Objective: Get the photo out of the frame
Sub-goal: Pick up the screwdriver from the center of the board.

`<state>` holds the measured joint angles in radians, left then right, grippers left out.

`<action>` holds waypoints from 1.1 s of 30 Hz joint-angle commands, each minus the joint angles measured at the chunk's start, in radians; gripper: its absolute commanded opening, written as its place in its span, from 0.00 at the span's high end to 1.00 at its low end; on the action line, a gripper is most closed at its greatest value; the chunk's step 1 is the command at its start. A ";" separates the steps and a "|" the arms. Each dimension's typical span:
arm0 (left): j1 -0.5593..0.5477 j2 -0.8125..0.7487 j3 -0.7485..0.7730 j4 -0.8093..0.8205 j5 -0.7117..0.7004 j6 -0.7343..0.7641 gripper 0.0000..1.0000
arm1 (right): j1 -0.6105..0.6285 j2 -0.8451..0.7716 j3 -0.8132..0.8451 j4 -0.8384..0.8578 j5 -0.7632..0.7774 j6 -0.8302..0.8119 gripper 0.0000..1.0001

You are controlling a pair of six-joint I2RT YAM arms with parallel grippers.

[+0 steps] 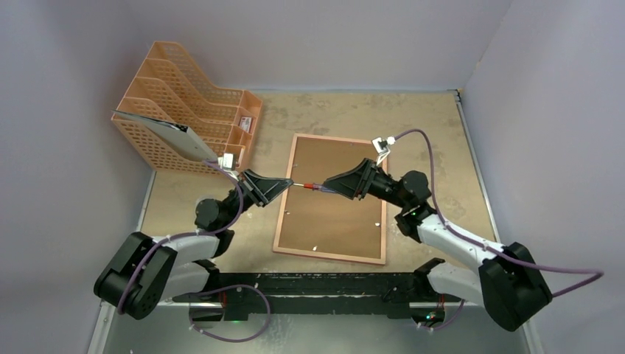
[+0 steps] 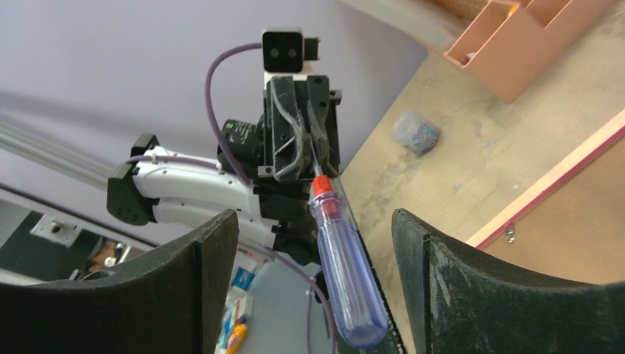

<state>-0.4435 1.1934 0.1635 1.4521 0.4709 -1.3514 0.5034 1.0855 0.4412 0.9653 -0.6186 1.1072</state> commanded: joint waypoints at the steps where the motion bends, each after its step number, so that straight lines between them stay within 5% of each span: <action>1: -0.001 0.014 -0.004 0.234 -0.023 -0.024 1.00 | 0.036 0.039 0.027 0.162 0.016 0.036 0.25; 6: -0.001 0.026 -0.024 0.280 -0.048 -0.036 1.00 | 0.044 0.074 0.008 0.259 0.006 0.085 0.40; 33: -0.014 0.031 -0.004 0.326 -0.095 -0.053 1.00 | 0.067 0.170 -0.019 0.310 0.014 0.126 0.39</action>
<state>-0.4530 1.2419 0.1452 1.4780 0.4049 -1.4189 0.5629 1.2522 0.4313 1.2087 -0.6159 1.2236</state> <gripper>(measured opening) 0.053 0.624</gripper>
